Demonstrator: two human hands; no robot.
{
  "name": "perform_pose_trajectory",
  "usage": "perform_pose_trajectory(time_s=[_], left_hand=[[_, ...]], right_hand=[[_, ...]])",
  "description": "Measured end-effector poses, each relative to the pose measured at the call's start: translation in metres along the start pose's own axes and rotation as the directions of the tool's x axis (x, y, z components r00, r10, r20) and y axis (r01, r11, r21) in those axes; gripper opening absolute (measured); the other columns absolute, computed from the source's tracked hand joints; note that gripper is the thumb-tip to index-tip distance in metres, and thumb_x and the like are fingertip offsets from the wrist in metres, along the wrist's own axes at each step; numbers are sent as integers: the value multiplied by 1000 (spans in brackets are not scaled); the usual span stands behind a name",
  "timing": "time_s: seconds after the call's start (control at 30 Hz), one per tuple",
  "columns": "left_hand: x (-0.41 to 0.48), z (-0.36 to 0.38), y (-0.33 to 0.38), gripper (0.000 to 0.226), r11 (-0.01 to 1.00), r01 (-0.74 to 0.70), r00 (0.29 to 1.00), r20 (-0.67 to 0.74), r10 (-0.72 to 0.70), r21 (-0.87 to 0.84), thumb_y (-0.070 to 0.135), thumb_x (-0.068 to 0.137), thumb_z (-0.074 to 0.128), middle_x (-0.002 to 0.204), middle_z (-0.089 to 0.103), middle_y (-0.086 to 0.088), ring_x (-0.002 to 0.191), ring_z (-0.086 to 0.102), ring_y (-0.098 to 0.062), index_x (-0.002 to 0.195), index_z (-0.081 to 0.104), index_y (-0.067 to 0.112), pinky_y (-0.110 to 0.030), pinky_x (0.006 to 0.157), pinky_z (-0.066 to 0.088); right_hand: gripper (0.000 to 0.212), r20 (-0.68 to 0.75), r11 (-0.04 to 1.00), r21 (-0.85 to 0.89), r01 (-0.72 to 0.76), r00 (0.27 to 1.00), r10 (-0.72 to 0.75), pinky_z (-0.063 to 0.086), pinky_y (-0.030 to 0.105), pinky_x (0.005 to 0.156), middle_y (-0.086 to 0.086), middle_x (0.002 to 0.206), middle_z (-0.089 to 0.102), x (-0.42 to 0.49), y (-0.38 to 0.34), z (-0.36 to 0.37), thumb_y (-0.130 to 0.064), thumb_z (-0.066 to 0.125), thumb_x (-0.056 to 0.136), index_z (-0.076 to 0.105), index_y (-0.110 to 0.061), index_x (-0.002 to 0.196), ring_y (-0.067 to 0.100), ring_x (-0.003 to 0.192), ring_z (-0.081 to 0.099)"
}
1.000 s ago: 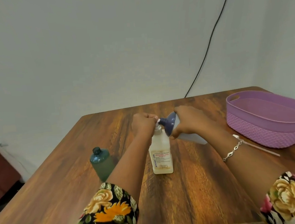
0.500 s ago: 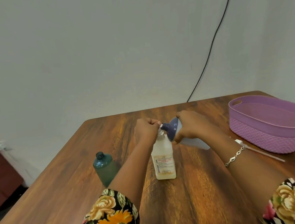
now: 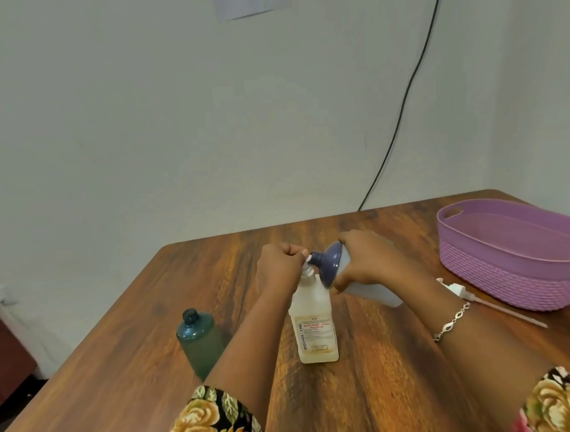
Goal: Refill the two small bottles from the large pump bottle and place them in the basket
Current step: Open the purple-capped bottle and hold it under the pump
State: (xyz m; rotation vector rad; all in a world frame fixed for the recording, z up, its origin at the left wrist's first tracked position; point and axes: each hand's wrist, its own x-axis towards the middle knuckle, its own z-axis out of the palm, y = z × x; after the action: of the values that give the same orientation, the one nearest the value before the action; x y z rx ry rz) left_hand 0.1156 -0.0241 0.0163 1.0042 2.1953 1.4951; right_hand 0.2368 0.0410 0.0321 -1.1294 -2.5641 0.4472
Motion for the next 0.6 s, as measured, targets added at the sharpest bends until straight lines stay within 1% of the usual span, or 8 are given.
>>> perform_pose_trajectory(time_s=[0.13, 0.2, 0.27, 0.33, 0.4, 0.43, 0.5, 0.6], left_hand=[[6, -4, 13, 11, 1000, -17, 1000, 23, 17, 8, 15, 88, 62, 85, 64, -9, 79, 60, -21, 81, 66, 8, -32, 72, 51], [7, -4, 16, 12, 1000, -19, 1000, 14, 19, 20, 16, 88, 62, 79, 61, -5, 77, 59, -18, 79, 65, 9, -30, 72, 51], [5, -3, 13, 14, 999, -38, 999, 6, 38, 29, 16, 89, 61, 75, 59, -1, 72, 56, -15, 76, 64, 11, -30, 70, 50], [3, -2, 4, 11, 998, -54, 998, 25, 54, 12, 16, 89, 60, 81, 62, -4, 75, 57, -16, 81, 66, 9, -31, 71, 50], [1, -2, -3, 10, 998, -64, 997, 31, 65, -12, 15, 89, 61, 88, 66, -6, 83, 60, -19, 85, 67, 9, -34, 77, 52], [1, -1, -4, 10, 997, -76, 997, 20, 76, 5, 16, 89, 61, 86, 65, -4, 82, 60, -17, 82, 67, 11, -33, 75, 51], [1, 1, -4, 20, 992, -98, 995, -14, 99, 74, 17, 89, 60, 74, 60, 3, 71, 55, -11, 70, 61, 20, -27, 64, 46], [5, -2, 4, 27, 995, -89, 996, 4, 89, 46, 16, 88, 62, 66, 54, 4, 61, 49, -9, 62, 56, 21, -25, 60, 43]], right_hand=[[62, -3, 999, 38, 33, 999, -33, 36, 24, 67, -3, 103, 53, 0, 1, -12, -38, 80, 59, 51, -20, 110, 13, 89, 48], [58, -6, 998, 11, 59, 998, -59, 35, 23, 66, -3, 101, 53, 2, -1, -18, -38, 80, 59, 52, -21, 108, 13, 88, 48], [62, -7, 999, -13, 51, 999, -52, 36, 25, 68, -1, 105, 54, 4, -1, -16, -38, 80, 59, 51, -20, 111, 14, 90, 48], [66, 2, 999, -16, 30, 1000, -30, 38, 26, 70, -1, 106, 54, 5, 2, -8, -38, 80, 58, 50, -19, 114, 15, 92, 48], [65, 10, 1000, 20, 19, 1000, -19, 37, 25, 70, -4, 101, 50, 4, 4, 1, -37, 81, 57, 50, -20, 112, 14, 91, 47], [64, 7, 999, 43, 15, 1000, -16, 37, 25, 69, -5, 98, 48, 3, 5, 3, -37, 81, 57, 50, -20, 111, 13, 89, 46], [62, 1, 998, 59, 16, 1000, -17, 35, 24, 68, -6, 95, 47, 2, 5, 1, -36, 81, 57, 50, -21, 109, 12, 87, 46], [63, -14, 997, 59, 43, 999, -42, 36, 24, 68, -5, 97, 49, 0, 3, -8, -36, 81, 58, 50, -20, 110, 12, 88, 47]])
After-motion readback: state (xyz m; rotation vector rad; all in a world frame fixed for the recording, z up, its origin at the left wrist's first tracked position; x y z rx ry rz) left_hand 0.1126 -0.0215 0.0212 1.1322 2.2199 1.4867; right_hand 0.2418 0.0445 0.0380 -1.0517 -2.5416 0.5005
